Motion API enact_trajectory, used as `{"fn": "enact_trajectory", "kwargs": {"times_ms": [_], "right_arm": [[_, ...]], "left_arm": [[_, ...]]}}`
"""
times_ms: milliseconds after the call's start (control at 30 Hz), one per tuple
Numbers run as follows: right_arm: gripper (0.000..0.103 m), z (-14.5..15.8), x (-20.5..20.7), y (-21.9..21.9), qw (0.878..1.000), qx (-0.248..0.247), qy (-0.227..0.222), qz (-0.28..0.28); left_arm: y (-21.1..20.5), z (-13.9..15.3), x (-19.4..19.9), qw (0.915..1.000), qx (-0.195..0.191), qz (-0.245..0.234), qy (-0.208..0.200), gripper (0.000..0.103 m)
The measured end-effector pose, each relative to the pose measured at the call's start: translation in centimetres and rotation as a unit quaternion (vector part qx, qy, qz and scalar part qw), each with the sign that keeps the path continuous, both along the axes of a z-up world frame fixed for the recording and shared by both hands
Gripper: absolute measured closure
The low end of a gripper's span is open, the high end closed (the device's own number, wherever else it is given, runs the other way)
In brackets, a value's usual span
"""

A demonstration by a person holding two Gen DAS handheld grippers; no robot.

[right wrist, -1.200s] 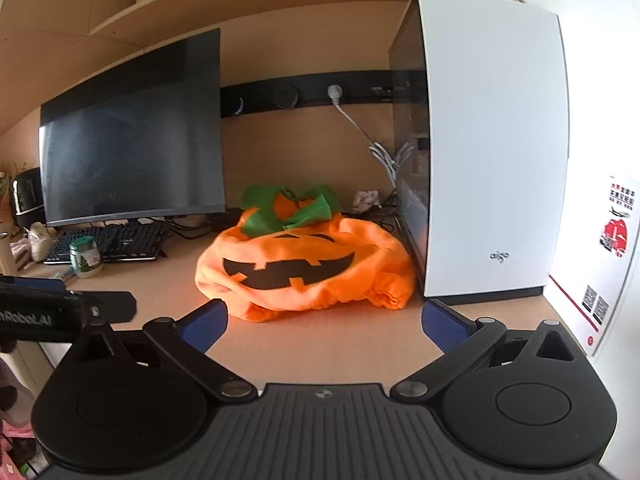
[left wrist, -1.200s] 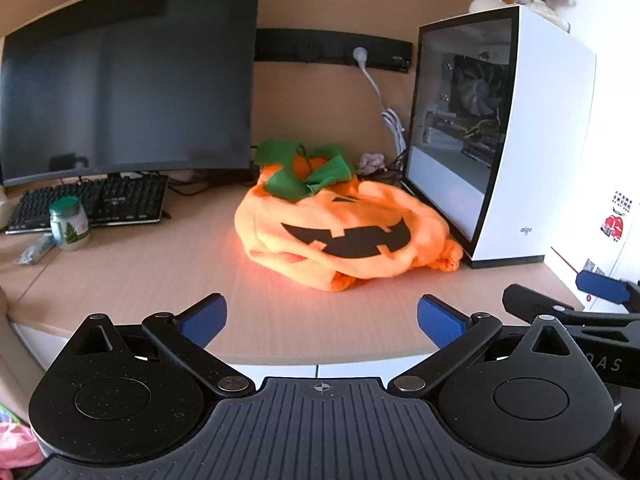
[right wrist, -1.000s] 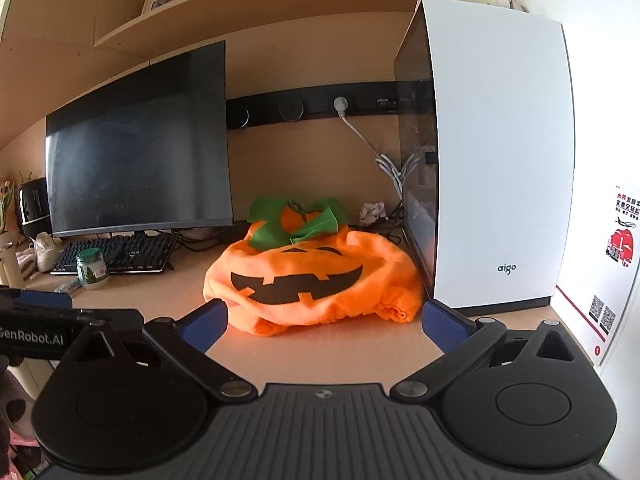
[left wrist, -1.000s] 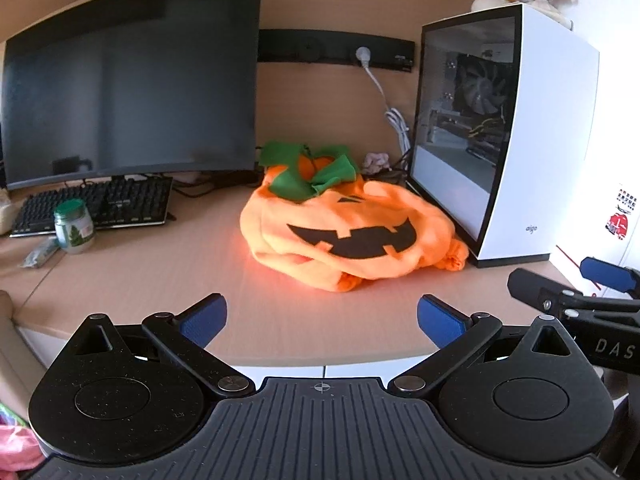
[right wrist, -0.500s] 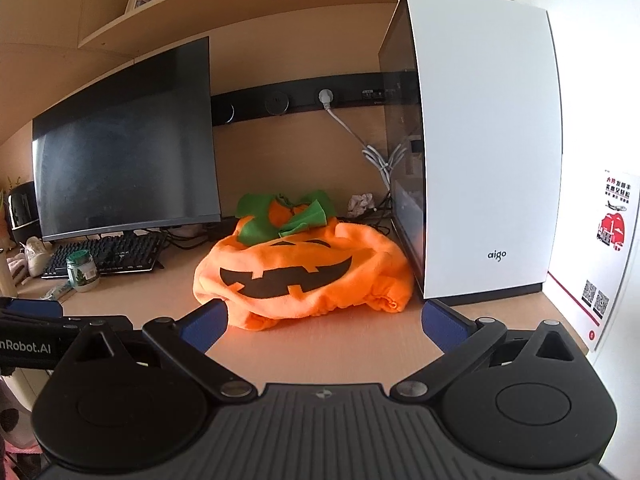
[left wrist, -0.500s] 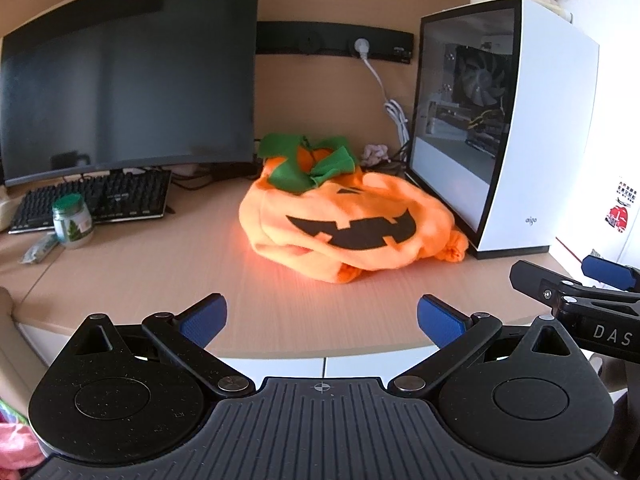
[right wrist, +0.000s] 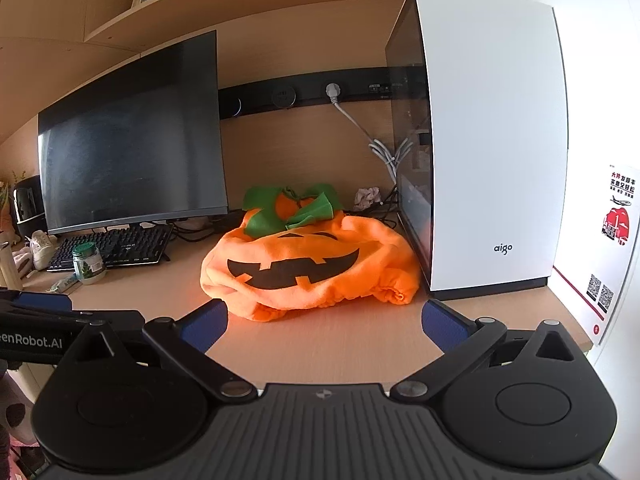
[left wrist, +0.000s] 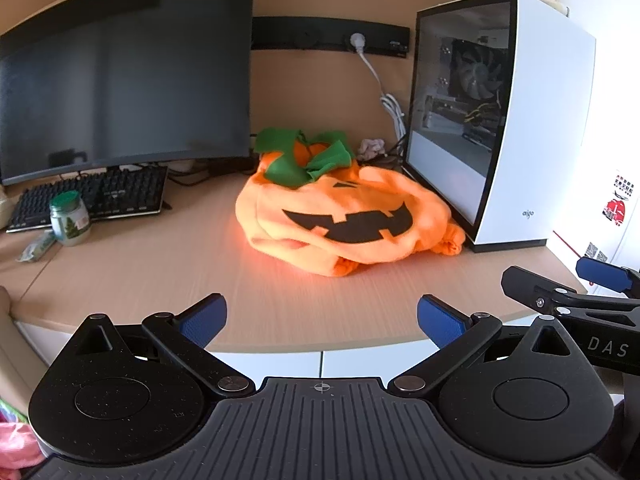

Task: Fold clothes

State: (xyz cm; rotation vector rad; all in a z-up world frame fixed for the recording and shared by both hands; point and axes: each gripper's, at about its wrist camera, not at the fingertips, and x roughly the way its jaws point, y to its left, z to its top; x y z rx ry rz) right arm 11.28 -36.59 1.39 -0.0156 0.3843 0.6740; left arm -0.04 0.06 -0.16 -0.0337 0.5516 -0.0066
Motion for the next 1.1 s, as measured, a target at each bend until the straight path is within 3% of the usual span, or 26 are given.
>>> {"fn": "enact_trajectory", "kwargs": {"times_ms": [1100], "right_arm": [[0.0,-0.11,0.13,0.22,1.0,-0.006,0.003,0.001]], "left_arm": [[0.18,-0.14,-0.06,1.0,-0.002,0.006,0.007,0.0]]}}
